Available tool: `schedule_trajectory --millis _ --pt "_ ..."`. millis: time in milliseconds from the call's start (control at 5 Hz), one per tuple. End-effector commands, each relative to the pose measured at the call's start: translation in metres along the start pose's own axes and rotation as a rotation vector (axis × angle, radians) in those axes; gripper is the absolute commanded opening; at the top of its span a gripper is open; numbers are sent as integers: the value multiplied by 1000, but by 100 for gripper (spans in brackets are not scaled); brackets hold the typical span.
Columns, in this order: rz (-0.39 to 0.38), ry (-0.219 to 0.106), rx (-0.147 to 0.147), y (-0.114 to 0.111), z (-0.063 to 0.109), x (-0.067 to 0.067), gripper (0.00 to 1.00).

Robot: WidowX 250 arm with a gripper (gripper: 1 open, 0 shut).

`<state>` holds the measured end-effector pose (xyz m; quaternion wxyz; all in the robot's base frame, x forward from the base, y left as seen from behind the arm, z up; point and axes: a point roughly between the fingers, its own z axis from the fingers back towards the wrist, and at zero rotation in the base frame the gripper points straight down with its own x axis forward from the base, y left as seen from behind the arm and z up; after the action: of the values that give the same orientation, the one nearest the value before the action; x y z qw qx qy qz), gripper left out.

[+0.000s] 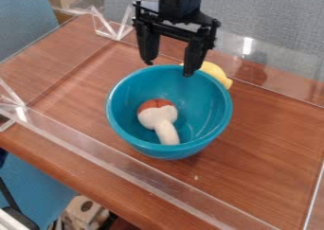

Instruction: Remove the mushroom from the blue bowl and put it on the table

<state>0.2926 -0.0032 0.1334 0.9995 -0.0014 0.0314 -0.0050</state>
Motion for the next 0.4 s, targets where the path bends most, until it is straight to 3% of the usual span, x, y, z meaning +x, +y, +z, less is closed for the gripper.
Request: schedule_trajectory --millis 0,200 --pt "16 16 4 2 -6 -5 100" --pt "30 30 8 4 -15 -11 100"
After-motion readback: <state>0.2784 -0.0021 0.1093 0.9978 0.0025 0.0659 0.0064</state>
